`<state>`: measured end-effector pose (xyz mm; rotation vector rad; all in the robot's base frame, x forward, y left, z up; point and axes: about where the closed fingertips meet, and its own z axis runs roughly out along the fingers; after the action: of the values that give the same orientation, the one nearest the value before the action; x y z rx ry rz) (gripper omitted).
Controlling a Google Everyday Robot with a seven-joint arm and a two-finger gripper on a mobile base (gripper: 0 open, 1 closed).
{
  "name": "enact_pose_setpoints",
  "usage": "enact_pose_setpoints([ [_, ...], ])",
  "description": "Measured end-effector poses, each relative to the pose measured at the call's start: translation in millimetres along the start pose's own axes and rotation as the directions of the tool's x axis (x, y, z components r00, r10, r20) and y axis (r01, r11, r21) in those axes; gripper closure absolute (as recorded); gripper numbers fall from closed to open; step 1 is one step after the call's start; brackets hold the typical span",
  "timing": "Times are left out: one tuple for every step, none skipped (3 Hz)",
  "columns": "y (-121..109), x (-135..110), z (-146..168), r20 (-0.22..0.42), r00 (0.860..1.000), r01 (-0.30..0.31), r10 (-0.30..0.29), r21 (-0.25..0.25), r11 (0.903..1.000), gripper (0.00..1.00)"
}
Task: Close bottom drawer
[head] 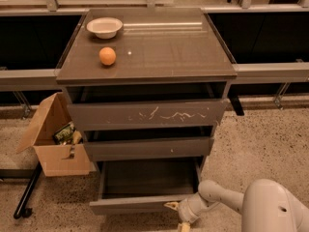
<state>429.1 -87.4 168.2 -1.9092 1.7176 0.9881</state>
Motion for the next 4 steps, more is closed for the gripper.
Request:
enact_pose_setpoints([
  [-31.1, 10.4, -0.1, 0.013, 1.000, 0.013, -0.014, 0.025, 0.9996, 0.15],
  [-61.2, 19.0, -5.4, 0.018, 0.999, 0.024, -0.026, 0.084, 0.9962, 0.38],
  [-83.7, 21.3, -12.5, 0.014, 0.999, 0.044, -0.047, 0.151, 0.9876, 0.62],
  [-100.6, 21.3, -22.1, 0.011, 0.998, 0.063, -0.067, 0.218, 0.9740, 0.85],
])
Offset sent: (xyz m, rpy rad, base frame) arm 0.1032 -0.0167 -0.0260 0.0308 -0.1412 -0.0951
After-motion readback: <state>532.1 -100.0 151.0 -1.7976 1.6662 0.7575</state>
